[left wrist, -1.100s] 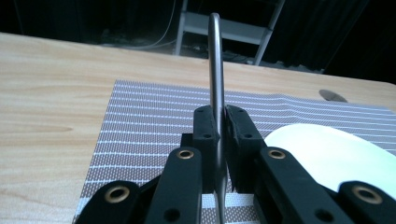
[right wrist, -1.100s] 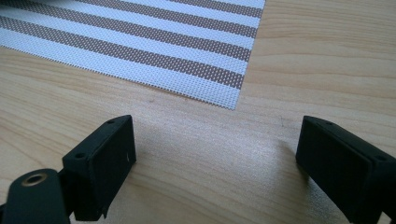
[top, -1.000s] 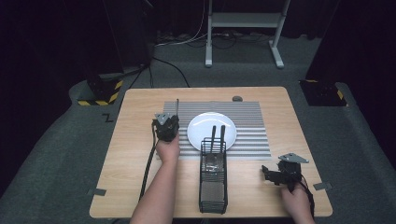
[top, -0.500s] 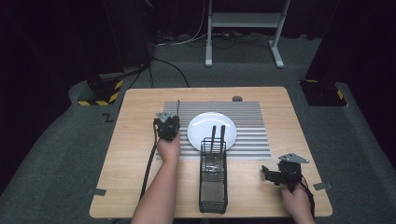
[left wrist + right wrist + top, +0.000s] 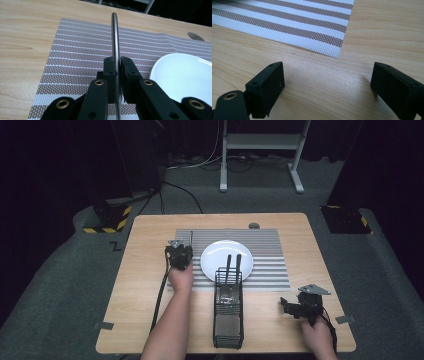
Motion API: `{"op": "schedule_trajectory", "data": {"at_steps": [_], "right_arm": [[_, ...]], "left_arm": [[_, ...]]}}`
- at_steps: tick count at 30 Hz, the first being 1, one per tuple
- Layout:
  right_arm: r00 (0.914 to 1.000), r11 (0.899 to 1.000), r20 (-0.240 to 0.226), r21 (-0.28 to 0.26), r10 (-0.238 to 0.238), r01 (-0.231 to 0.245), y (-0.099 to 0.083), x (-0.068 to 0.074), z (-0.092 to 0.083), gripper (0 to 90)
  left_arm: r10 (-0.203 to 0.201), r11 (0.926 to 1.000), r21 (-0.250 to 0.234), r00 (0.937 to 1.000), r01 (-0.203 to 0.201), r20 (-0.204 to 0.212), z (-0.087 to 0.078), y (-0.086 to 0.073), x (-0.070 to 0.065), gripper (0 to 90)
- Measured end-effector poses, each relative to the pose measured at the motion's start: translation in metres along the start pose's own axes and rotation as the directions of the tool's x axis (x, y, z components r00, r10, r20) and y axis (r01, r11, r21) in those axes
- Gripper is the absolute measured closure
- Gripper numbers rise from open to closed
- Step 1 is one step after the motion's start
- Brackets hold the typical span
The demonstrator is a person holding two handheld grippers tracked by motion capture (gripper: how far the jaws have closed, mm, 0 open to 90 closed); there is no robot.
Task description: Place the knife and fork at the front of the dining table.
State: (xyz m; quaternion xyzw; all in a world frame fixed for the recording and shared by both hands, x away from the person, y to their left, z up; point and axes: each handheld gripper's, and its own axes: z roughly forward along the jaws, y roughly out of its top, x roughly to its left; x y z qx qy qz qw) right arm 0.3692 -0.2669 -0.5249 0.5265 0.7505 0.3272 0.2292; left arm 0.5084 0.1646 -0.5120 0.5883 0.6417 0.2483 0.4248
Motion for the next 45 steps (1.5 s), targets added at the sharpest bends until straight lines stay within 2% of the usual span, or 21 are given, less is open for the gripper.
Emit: {"op": "schedule_trajectory", "data": {"at_steps": [12,16,25,28,32,37,42,45], "right_arm": [[1.0,1.0,0.0,0.0,0.001,-0.001,0.0,0.0,0.0,11.7],[1.0,1.0,0.0,0.001,0.001,-0.001,0.0,0.0,0.0,11.7],[1.0,1.0,0.003,-0.001,-0.007,0.007,0.0,0.0,0.0,11.8],[0.9999,1.0,0.005,0.001,-0.011,0.011,0.0,0.0,0.0,11.8],[1.0,1.0,0.005,0.002,-0.008,0.008,0.0,0.0,0.0,11.8],[1.0,1.0,0.005,0.003,-0.008,0.008,0.0,0.001,0.0,11.7],[1.0,1.0,0.005,0.003,-0.008,0.008,0.0,0.001,0.0,11.7],[1.0,1.0,0.006,0.003,-0.008,0.008,0.0,0.001,0.0,11.7]], "left_arm": [[-0.004,0.9998,0.018,1.0,0.004,-0.008,0.002,0.001,0.001,82.2],[0.005,0.9998,-0.017,1.0,-0.005,-0.005,-0.002,0.003,0.002,80.6],[0.018,0.9997,-0.019,0.9997,-0.018,-0.015,-0.01,0.0,0.006,77.7],[0.044,0.9984,-0.034,0.9989,-0.044,-0.02,-0.021,-0.003,0.007,73.1],[0.047,0.998,-0.042,0.9988,-0.047,-0.014,-0.029,-0.007,0.008,67.2],[0.083,0.9944,-0.066,0.9965,-0.083,-0.006,-0.044,-0.018,0.004,58.1],[0.159,0.9848,-0.067,0.9869,-0.16,-0.028,-0.06,-0.034,-0.007,50.5],[0.169,0.9842,-0.051,0.9856,-0.169,-0.008,-0.068,-0.042,-0.012,49.0]]}}
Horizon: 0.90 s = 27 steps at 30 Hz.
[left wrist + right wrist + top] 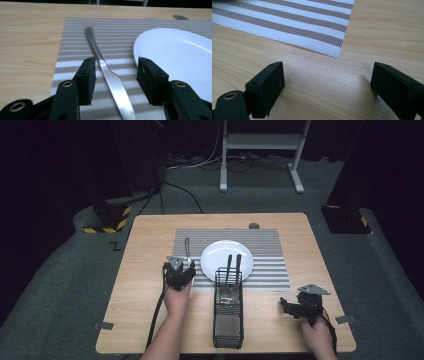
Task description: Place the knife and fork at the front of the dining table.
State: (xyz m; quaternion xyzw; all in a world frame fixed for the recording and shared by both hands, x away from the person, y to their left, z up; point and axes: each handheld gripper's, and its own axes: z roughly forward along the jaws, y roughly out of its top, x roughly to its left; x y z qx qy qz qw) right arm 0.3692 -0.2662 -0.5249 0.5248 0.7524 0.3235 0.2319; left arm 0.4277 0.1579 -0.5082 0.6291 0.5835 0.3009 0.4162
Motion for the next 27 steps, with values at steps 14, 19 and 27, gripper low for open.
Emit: {"op": "schedule_trajectory", "data": {"at_steps": [14,19,27], "right_arm": [[1.0,1.0,-0.002,-0.001,0.0,0.0,0.0,0.0,0.0,11.7],[1.0,1.0,-0.002,-0.002,0.001,-0.001,0.0,0.0,0.0,11.7],[1.0,1.0,-0.003,-0.003,0.0,0.0,0.0,0.0,0.0,11.7]], "left_arm": [[0.068,0.9814,0.178,0.9972,-0.073,0.031,-0.012,-0.026,-0.016,64.3],[0.054,0.9766,0.209,0.9985,-0.051,-0.006,-0.009,-0.025,-0.015,71.9],[0.07,0.9749,0.213,0.9972,-0.063,-0.025,-0.012,-0.025,-0.009,76.8]]}}
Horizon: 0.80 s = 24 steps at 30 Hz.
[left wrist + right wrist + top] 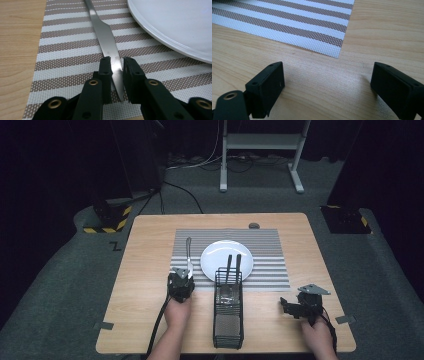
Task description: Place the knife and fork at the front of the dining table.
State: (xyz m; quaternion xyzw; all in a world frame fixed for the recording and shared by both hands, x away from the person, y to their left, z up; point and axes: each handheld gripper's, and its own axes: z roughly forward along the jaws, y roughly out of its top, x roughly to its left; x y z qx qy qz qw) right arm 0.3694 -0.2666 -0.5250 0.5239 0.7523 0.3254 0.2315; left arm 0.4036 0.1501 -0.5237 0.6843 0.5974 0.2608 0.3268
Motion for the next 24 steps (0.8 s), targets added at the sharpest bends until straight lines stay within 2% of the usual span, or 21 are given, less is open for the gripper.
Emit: {"op": "schedule_trajectory", "data": {"at_steps": [5,6,8,11,14,17,18,21,24], "right_arm": [[1.0,1.0,0.001,0.001,0.0,0.0,0.0,0.0,0.0,11.6],[1.0,1.0,0.001,0.001,-0.001,0.001,0.0,0.0,0.0,11.7],[1.0,1.0,0.001,0.001,-0.001,0.001,0.0,0.0,0.0,11.6],[1.0,1.0,0.001,0.001,-0.001,0.001,0.0,0.0,0.0,11.7],[1.0,1.0,0.001,0.001,-0.001,0.001,0.0,0.0,0.0,11.6],[1.0,1.0,-0.005,0.0,0.003,-0.003,0.0,0.0,0.0,11.3],[1.0,1.0,-0.005,0.0,0.003,-0.003,0.0,0.0,0.0,11.3],[1.0,1.0,-0.002,0.002,-0.003,0.003,0.0,0.0,0.0,11.3],[1.0,1.0,-0.003,0.003,-0.002,0.002,0.0,0.0,0.0,11.3]], "left_arm": [[-0.008,1.0,-0.003,0.9999,0.008,0.008,-0.001,-0.001,0.004,77.0],[-0.012,0.9999,-0.005,0.9997,0.012,0.02,-0.001,-0.001,0.005,74.1],[0.001,1.0,-0.003,0.9996,0.0,0.027,-0.003,-0.002,0.004,60.6],[0.012,0.9996,-0.025,0.9993,-0.011,0.035,-0.007,-0.003,0.005,52.5],[0.031,0.9973,-0.068,0.9989,-0.028,0.035,-0.017,-0.006,0.007,43.9],[0.063,0.9938,-0.092,0.9979,-0.062,0.012,-0.028,-0.01,0.011,31.4],[0.07,0.9922,-0.104,0.9975,-0.069,0.009,-0.032,-0.012,0.012,31.4],[0.075,0.9907,-0.116,0.9967,-0.071,0.029,-0.044,-0.024,0.021,16.9],[0.083,0.9908,-0.11,0.9958,-0.079,0.037,-0.05,-0.029,0.025,14.6]]}}
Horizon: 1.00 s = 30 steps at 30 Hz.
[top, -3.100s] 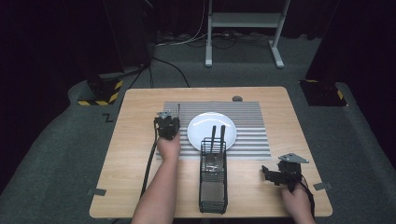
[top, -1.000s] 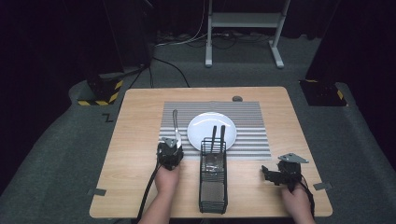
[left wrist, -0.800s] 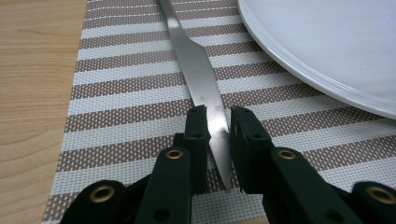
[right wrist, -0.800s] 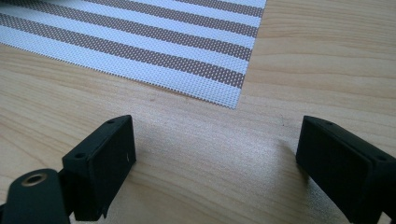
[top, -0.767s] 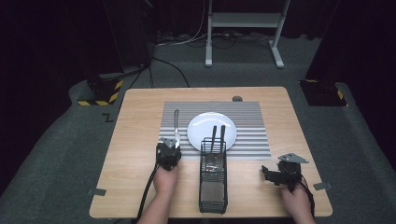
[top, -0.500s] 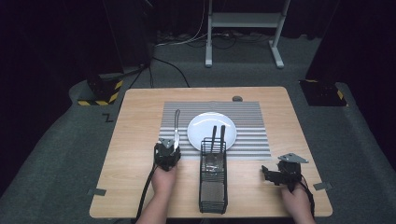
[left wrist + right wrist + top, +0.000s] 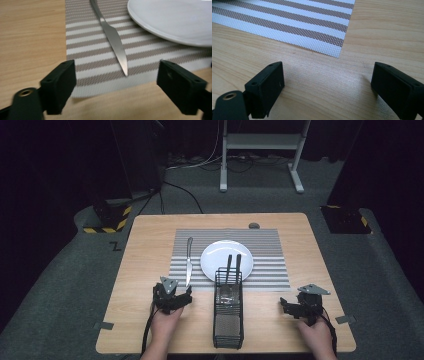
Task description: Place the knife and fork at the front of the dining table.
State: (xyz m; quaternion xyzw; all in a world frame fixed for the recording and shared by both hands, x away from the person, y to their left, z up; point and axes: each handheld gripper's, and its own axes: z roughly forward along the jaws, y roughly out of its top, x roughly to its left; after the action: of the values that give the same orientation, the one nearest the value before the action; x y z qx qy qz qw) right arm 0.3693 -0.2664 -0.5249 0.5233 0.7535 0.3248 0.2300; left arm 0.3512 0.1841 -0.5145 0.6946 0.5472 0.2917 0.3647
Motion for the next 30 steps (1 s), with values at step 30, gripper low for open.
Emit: {"op": "schedule_trajectory", "data": {"at_steps": [30], "right_arm": [[0.994,0.912,-0.013,-0.399,-0.109,0.095,0.01,0.044,-0.054,10.1]], "left_arm": [[-0.03,0.9848,0.17,0.9993,0.034,-0.024,-0.022,-0.034,0.032,4.2]]}}
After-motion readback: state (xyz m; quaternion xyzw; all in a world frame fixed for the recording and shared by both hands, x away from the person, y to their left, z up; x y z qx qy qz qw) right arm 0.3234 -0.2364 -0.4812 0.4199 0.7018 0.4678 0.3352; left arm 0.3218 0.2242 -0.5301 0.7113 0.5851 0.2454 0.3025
